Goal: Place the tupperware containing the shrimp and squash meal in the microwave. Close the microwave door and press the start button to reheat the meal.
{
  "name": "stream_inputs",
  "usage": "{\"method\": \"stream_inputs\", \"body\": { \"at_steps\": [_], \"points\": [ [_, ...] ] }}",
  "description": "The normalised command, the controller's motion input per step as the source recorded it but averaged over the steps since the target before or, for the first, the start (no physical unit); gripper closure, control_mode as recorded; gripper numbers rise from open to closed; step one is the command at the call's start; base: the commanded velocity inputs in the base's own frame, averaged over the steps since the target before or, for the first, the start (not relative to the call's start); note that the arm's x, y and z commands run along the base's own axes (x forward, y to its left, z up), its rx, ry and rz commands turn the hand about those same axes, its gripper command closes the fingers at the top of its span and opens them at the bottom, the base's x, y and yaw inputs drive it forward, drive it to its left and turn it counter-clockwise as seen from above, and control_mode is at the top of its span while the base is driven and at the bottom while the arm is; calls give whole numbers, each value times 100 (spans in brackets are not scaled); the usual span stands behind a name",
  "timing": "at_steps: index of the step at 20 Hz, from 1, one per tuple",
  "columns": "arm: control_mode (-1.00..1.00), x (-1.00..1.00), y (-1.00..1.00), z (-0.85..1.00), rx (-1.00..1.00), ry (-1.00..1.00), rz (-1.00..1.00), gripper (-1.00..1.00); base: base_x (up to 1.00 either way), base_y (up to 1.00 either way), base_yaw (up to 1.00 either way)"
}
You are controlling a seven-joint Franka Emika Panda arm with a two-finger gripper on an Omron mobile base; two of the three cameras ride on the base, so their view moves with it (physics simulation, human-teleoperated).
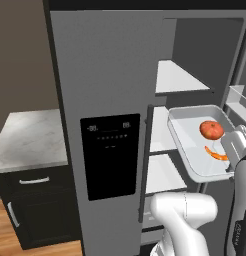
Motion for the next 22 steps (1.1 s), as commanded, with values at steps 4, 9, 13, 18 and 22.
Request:
{"method": "stream_inputs", "body": {
  "at_steps": [4,9,13,18,22],
  "points": [
    [100,0,0,0,0,0,0,100,-13,0,0],
    [100,0,0,0,0,0,0,100,-57,9,0],
    [100,0,0,0,0,0,0,100,-80,37,0],
    [100,0,0,0,0,0,0,100,-78,47,0],
    [100,0,0,0,0,0,0,100,-70,68,0]
  ]
}}
